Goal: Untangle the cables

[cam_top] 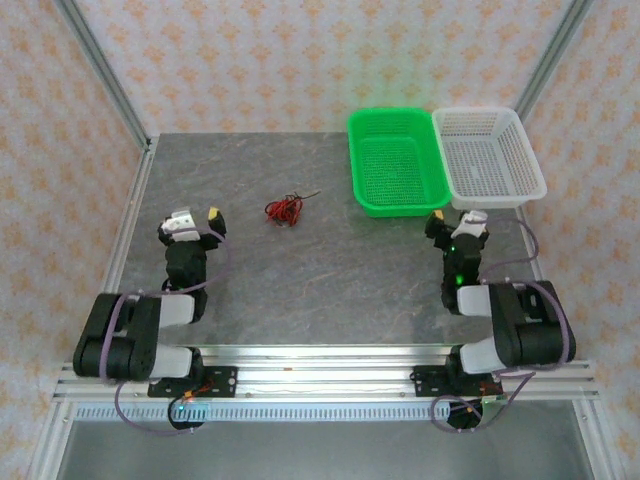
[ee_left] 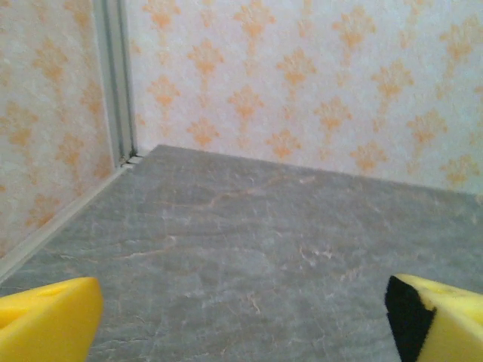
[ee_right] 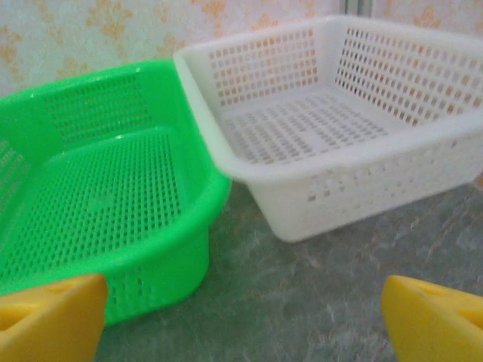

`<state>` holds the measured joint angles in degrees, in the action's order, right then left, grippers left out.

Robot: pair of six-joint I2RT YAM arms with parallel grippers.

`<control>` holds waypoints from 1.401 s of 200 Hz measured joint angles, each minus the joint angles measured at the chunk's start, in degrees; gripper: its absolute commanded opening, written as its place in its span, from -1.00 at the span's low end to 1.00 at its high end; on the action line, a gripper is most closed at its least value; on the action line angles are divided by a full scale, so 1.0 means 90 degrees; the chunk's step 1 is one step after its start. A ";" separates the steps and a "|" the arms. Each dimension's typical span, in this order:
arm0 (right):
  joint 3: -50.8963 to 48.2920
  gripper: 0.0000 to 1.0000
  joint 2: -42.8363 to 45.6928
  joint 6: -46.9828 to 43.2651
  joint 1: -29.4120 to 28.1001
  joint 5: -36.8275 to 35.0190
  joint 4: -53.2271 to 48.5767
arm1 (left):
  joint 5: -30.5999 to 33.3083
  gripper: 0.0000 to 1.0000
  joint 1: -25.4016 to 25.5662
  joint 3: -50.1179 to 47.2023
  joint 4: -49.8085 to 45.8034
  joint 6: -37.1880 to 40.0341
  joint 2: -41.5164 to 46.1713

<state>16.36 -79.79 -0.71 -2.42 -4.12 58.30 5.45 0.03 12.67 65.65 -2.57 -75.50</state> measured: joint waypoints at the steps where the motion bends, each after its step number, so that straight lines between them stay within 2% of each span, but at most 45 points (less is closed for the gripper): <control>1: 0.0017 0.84 0.0022 0.0002 0.0000 -0.0002 -0.0032 | 0.0010 0.82 0.0000 0.0007 -0.0036 -0.0007 0.0029; 31: 0.0838 0.87 0.0930 0.0245 -0.0015 -0.0182 -0.1620 | 0.0347 0.73 0.0039 0.0877 -0.1804 -0.0573 0.0865; 69: 0.2033 0.87 0.1678 0.0850 -0.0117 -0.0226 -0.4065 | 0.0185 0.71 0.0294 0.2120 -0.3886 -0.1576 0.1144; 99: 0.2936 0.87 0.1965 0.1350 -0.0204 -0.0002 -0.6001 | -0.0267 0.70 0.0952 0.2749 -0.5212 -0.1982 0.0971; 133: 0.3616 0.88 0.2052 0.1756 -0.0216 0.0534 -0.7645 | -0.0729 0.70 0.1647 0.3434 -0.6205 -0.2052 0.0151; 169: 0.3672 0.88 0.2200 0.2047 -0.0228 0.1105 -0.8578 | -0.0746 0.75 0.2115 0.3966 -0.6679 -0.1904 -0.0903; 235: 0.3672 0.87 0.2288 0.2297 -0.0228 0.1802 -0.9122 | -0.0551 0.76 0.2118 0.5221 -0.7011 -0.1355 -0.2781; 280: 0.3670 0.88 0.2302 0.2348 -0.0228 0.1926 -0.9194 | -0.0551 0.74 0.2118 0.5758 -0.7072 -0.1047 -0.3555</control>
<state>49.39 -59.07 20.43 -4.47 13.21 -24.45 0.49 19.09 64.49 2.00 -11.99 -107.50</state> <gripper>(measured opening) 0.939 0.879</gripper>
